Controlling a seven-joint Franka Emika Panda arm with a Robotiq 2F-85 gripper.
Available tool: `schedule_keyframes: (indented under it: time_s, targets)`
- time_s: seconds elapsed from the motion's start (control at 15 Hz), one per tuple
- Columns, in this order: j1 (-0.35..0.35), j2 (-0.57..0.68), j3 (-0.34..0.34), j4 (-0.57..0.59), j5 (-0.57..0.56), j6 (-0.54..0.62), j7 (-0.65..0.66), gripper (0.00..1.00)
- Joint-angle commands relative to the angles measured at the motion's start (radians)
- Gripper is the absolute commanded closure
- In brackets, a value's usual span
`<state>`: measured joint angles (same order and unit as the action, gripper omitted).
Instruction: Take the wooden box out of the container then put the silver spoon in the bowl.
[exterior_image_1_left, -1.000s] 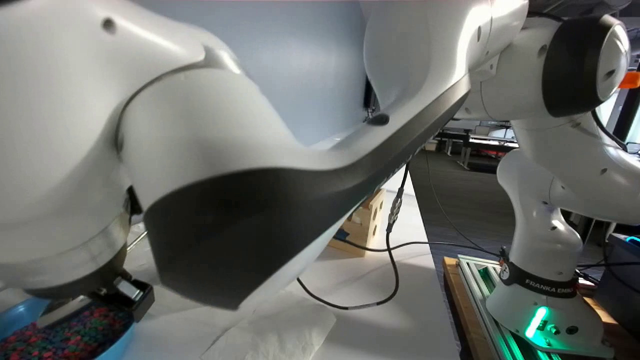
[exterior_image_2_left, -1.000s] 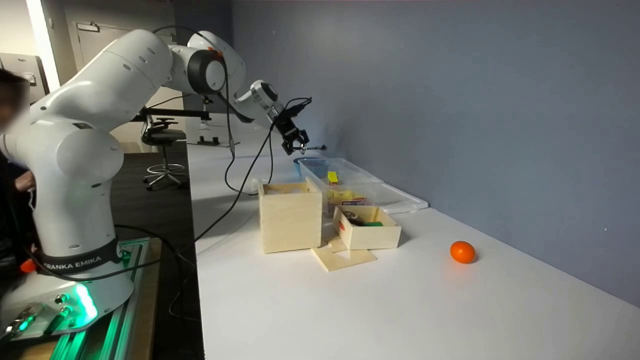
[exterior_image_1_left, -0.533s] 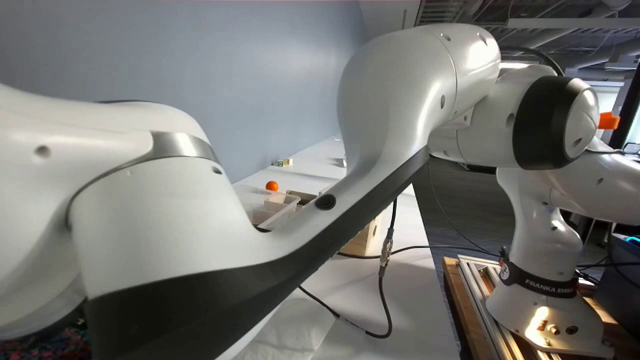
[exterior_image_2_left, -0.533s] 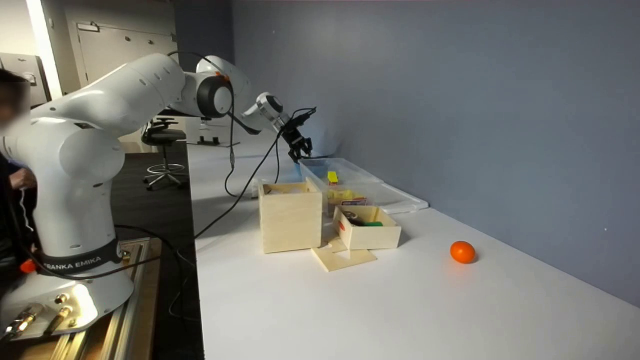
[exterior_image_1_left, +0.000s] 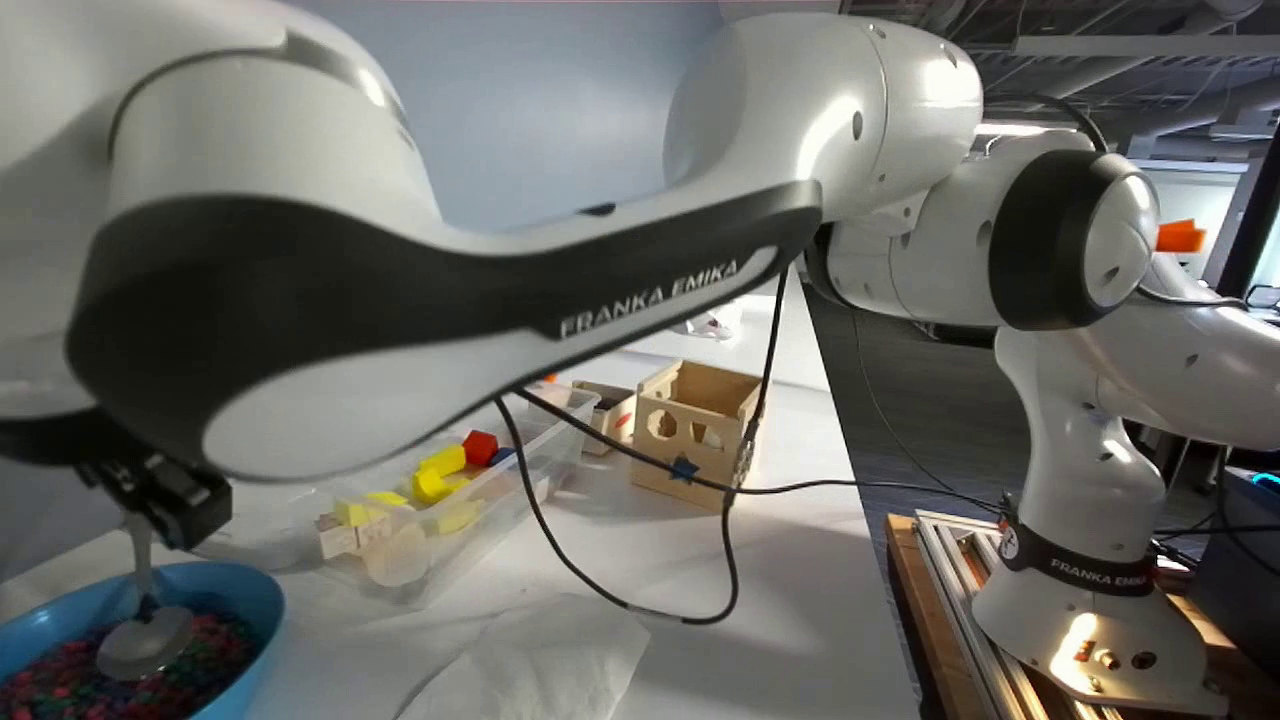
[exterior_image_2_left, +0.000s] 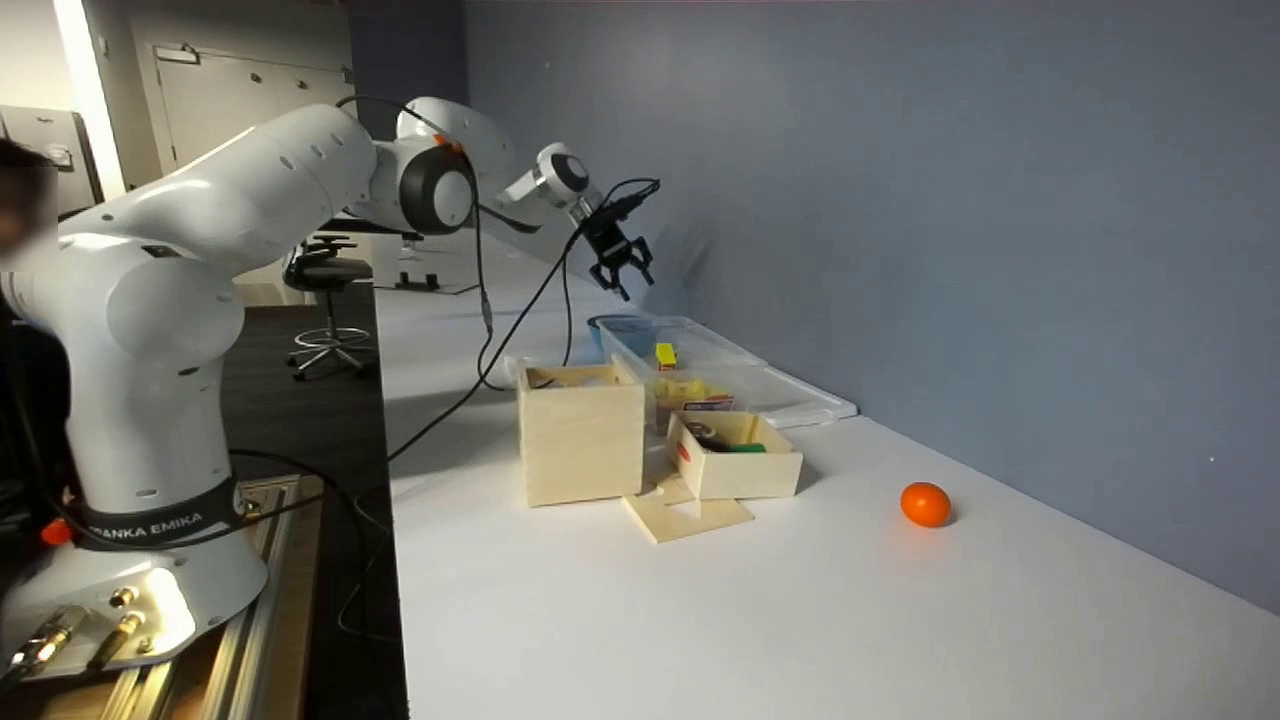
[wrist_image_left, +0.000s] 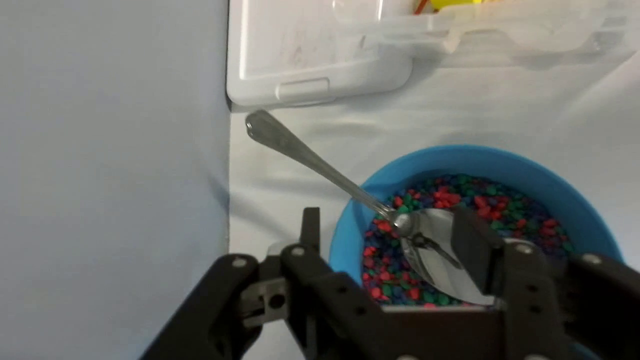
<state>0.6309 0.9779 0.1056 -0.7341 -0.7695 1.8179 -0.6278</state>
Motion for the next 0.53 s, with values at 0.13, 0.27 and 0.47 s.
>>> schedule_keyframes:
  time_s: [0.13, 0.27, 0.47]
  targets:
    - [-0.109, -0.080, 0.045, -0.006, 0.145, -0.034, 0.108, 0.00]
    - [-0.170, -0.115, 0.091, -0.047, 0.219, 0.022, 0.085, 0.00]
    - [-0.163, -0.082, 0.079, 0.003, 0.190, 0.027, 0.074, 0.00]
